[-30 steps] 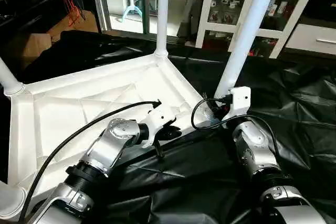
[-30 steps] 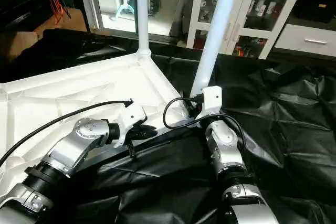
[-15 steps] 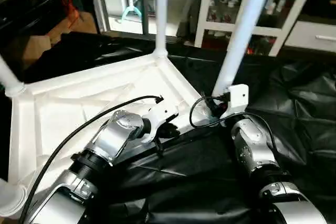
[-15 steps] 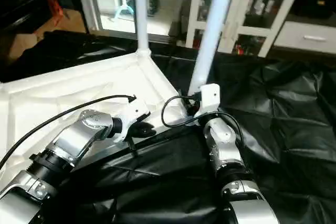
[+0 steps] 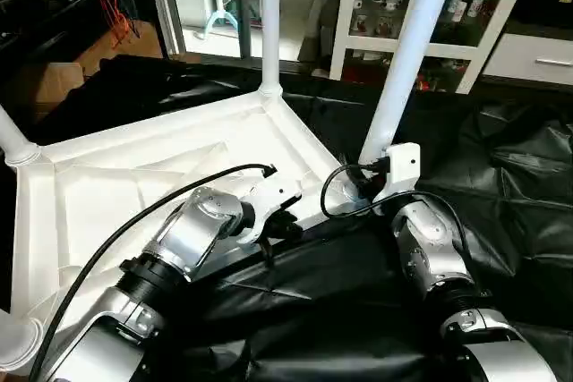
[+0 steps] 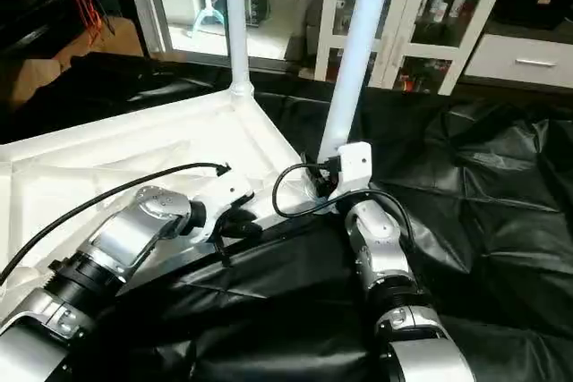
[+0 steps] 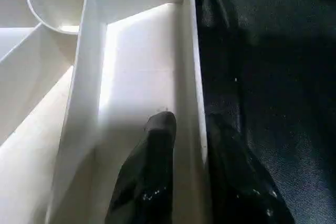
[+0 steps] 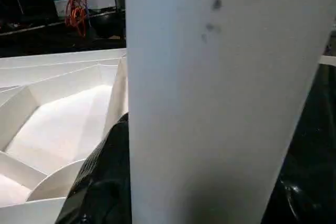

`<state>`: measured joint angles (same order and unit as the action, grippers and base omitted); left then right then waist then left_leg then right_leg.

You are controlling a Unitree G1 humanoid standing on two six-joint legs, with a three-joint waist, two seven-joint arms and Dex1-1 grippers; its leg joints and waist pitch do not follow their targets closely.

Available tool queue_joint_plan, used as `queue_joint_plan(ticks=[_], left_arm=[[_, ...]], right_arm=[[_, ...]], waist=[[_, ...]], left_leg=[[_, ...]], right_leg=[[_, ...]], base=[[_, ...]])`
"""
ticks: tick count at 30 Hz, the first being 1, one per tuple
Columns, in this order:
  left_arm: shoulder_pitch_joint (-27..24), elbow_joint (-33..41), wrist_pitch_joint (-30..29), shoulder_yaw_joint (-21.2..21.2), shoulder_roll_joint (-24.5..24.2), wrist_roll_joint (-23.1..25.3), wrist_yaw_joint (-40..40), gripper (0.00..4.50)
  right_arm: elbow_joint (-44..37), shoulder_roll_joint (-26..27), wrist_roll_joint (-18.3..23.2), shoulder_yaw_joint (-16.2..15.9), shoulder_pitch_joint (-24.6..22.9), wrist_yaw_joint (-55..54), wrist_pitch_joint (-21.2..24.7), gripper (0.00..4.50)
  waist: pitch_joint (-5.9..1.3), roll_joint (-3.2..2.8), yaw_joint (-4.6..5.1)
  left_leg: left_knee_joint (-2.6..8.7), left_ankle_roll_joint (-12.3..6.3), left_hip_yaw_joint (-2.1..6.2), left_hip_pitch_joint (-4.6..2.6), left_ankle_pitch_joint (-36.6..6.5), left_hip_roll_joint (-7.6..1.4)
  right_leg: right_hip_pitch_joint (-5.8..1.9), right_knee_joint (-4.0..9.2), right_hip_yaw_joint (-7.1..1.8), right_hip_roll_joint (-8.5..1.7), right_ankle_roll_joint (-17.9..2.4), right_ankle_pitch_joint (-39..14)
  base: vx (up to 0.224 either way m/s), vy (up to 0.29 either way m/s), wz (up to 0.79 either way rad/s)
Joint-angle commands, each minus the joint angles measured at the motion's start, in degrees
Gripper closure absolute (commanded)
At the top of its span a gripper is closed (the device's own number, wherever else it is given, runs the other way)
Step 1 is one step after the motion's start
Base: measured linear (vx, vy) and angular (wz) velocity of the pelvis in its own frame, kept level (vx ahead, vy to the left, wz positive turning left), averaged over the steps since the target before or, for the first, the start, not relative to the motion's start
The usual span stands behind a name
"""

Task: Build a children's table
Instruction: Insert table leg to table base

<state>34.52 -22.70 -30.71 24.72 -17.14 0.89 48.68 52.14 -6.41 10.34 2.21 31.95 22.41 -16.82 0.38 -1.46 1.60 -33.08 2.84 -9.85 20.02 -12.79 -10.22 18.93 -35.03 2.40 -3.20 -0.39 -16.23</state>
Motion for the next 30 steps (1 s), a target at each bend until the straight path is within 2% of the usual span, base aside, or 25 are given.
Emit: queue_joint_plan(ticks=[1, 3, 4, 10, 13, 16, 20, 24, 27, 29, 30], left_arm=[[-0.08, -1.8, -1.31, -0.51, -2.09, 2.17, -1.31, 3.86], [-0.17, -1.71, -1.4, -0.45, -2.15, 2.2, -1.33, 3.9], [-0.24, -1.64, -1.56, -0.41, -2.19, 2.24, -1.4, 4.18], [-0.79, -1.39, -2.13, -0.89, -2.12, 2.53, -2.78, 4.46], [-1.25, -1.36, -2.45, -2.35, -1.28, 1.62, -4.12, 4.49], [-2.01, -0.72, -4.33, -5.84, 1.26, -0.71, -7.24, 4.5], [-2.4, 0.08, -4.85, -6.62, 2.6, -0.97, -9.42, 4.5], [-2.92, 1.29, -3.48, -6.0, 2.35, -1.45, -7.81, 4.5], [-3.62, 2.12, -1.84, -4.84, 0.73, -1.16, -5.3, 4.5], [-4.14, 2.72, -1.86, -4.83, -0.26, -1.08, -4.32, 4.5], [-4.77, 3.59, -1.72, -4.77, -1.41, -1.14, -3.18, 4.5]], right_arm=[[6.15, 0.2, -3.51, -2.01, -4.05, 1.2, 2.78, 2.54], [6.18, 0.22, -3.51, -2.01, -4.06, 1.18, 2.75, 2.54], [6.21, 0.22, -3.51, -2.01, -4.06, 1.19, 2.73, 2.54], [6.47, 0.25, -3.73, -2.26, -4.21, 1.51, 2.35, 2.54], [6.6, 0.26, -3.8, -2.32, -4.41, 1.58, 2.16, 2.54], [6.7, 0.44, -4.0, -2.15, -4.55, 0.7, 1.6, 2.54], [6.67, 1.31, -4.79, -2.33, -4.43, -2.11, 0.78, 2.54], [5.83, 2.16, -3.19, -1.57, -4.41, -0.26, 0.27, 2.54], [4.32, 2.33, -0.69, -0.57, -4.57, 3.75, 0.76, 2.54], [3.17, 2.38, 2.24, 0.83, -4.66, 7.38, 3.44, 2.54], [1.8, 2.13, 5.4, 2.47, -4.76, 11.13, 6.41, 2.54]], waist=[[-1.28, -0.85, -0.02], [-1.23, -0.87, -0.08], [-1.22, -0.84, -0.05], [-1.15, -0.74, -0.16], [-1.11, -0.76, -0.23], [-1.08, -0.42, -0.19], [-0.83, -0.4, -0.42], [-0.75, -0.82, -0.43], [-1.06, -0.72, -0.32], [-1.16, -0.82, -0.3], [-1.26, -0.56, -0.32]], left_leg=[[3.54, -4.76, 1.25, -0.08, -3.56, -3.62], [3.53, -4.91, 1.25, -0.05, -3.23, -3.64], [3.51, -4.97, 1.23, -0.02, -3.3, -3.58], [3.57, -4.96, 1.16, -0.03, -4.25, -3.58], [3.64, -4.78, 1.19, 0.06, -4.48, -3.63], [3.6, -5.18, 1.13, 0.18, -3.74, -3.54], [3.76, -5.31, 1.05, 0.09, -5.81, -3.53], [4.02, -4.51, 1.16, 0.13, -7.11, -3.6], [3.77, -5.43, 1.19, 0.34, -5.02, -3.52], [3.49, -6.96, 1.14, 0.42, -2.63, -3.32], [3.34, -7.91, 1.16, 0.63, -1.45, -3.32]], right_leg=[[-1.43, 3.44, -2.5, -5.04, -17.13, 14.0], [-1.39, 3.42, -2.53, -5.08, -17.15, 14.4], [-1.39, 3.43, -2.52, -5.04, -17.08, 14.38], [-1.28, 3.62, -2.55, -5.08, -16.89, 12.18], [-1.27, 3.68, -2.55, -5.13, -16.79, 10.79], [-1.31, 3.64, -2.55, -5.04, -16.79, 10.93], [-0.96, 4.26, -2.63, -5.17, -16.29, 5.17], [-0.82, 4.44, -2.65, -5.13, -15.69, 2.19], [-1.05, 4.1, -2.68, -5.08, -15.42, 6.3], [-1.19, 3.77, -2.61, -5.0, -15.57, 10.7], [-1.32, 3.62, -2.57, -5.1, -15.55, 12.68]], base=[[0.0, 0.0, 0.0], [0.0, 0.0, 0.0], [0.0, 0.0, 0.0], [0.0, 0.0, 0.0], [0.0, 0.0, 0.0], [0.0, 0.0, 0.0], [0.0, 0.0, 0.0], [0.0, 0.0, 0.0], [0.0, 0.0, 0.0], [0.0, 0.0, 0.0], [0.0, 0.0, 0.0]])
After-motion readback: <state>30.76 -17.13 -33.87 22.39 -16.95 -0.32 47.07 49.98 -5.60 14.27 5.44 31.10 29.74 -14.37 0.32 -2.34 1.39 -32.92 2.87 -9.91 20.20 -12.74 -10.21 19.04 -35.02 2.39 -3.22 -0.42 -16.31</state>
